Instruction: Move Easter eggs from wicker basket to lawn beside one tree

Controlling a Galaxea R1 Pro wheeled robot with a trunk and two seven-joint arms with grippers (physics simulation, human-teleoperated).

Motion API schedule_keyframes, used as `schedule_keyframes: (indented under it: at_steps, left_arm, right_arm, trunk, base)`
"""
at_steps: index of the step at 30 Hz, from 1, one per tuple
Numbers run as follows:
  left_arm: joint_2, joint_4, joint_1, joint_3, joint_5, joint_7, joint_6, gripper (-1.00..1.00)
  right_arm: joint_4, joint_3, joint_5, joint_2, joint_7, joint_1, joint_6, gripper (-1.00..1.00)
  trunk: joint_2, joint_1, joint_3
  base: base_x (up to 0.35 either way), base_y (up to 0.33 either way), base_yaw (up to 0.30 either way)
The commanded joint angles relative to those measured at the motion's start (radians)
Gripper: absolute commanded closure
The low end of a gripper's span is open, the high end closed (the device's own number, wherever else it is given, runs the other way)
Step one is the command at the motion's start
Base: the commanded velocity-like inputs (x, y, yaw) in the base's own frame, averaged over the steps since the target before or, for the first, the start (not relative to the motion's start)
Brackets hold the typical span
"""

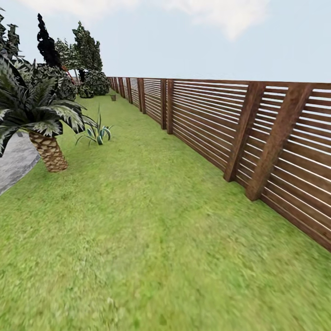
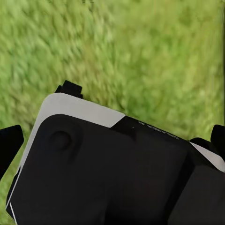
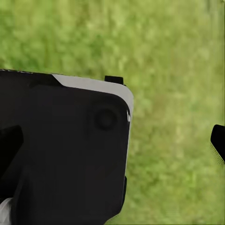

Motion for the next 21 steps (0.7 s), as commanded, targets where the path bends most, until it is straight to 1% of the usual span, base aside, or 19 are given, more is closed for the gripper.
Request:
schedule_keyframes:
  at_steps: [1,21]
  left_arm:
    - [0.000,0.000,0.000,0.000,0.000,0.000,0.000,-1.00]
    - [0.000,0.000,0.000,0.000,0.001,0.000,0.000,-1.00]
  right_arm:
    - [0.000,0.000,0.000,0.000,0.000,0.000,0.000,-1.00]
    - [0.002,0.001,0.001,-0.001,0.003,0.000,0.008,-1.00]
  trunk:
    - [0.000,0.000,0.000]
    - [0.000,0.000,0.000]
  base:
    - [0.332,0.000,0.000]
    - [0.332,0.000,0.000]
